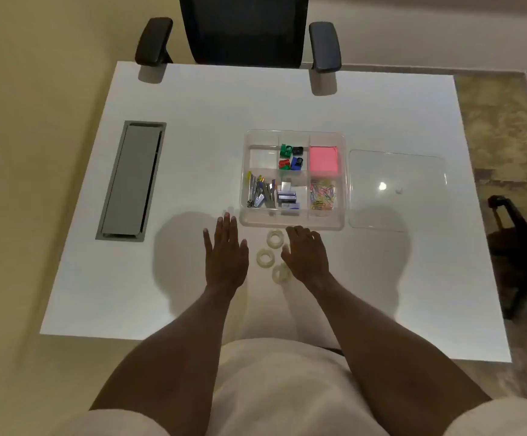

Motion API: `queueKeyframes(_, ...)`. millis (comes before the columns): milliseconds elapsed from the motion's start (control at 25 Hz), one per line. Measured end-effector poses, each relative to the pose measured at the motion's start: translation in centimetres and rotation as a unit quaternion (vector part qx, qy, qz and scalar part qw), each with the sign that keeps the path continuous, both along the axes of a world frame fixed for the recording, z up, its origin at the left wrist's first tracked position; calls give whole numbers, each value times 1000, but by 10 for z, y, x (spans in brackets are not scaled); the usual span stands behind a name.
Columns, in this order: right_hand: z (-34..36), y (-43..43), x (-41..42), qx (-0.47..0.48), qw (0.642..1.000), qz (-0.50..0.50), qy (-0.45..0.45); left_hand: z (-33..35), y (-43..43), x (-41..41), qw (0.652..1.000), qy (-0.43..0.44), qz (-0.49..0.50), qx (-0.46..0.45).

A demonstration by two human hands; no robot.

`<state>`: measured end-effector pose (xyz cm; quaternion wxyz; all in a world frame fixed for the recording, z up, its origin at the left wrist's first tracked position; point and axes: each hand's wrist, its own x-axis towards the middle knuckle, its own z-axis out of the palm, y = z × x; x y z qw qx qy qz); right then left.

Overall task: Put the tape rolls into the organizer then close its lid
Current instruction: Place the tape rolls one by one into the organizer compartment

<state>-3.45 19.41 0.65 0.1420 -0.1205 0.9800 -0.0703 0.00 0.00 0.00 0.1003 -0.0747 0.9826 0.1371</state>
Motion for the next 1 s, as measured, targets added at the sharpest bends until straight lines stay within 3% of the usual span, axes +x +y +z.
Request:
queueKeyframes(240,-13,-21,-21,-13,997,-15,-79,-23,-23,-17,997,-76,-6,25)
queueKeyframes(600,-31,-34,-45,-41,996,-4,-79,-44,-40,-50,989,-137,-11,62)
queueKeyframes(1000,-22,-43,-59,-150,988,32,32,-52,-31,-58,983,-174,-10,60)
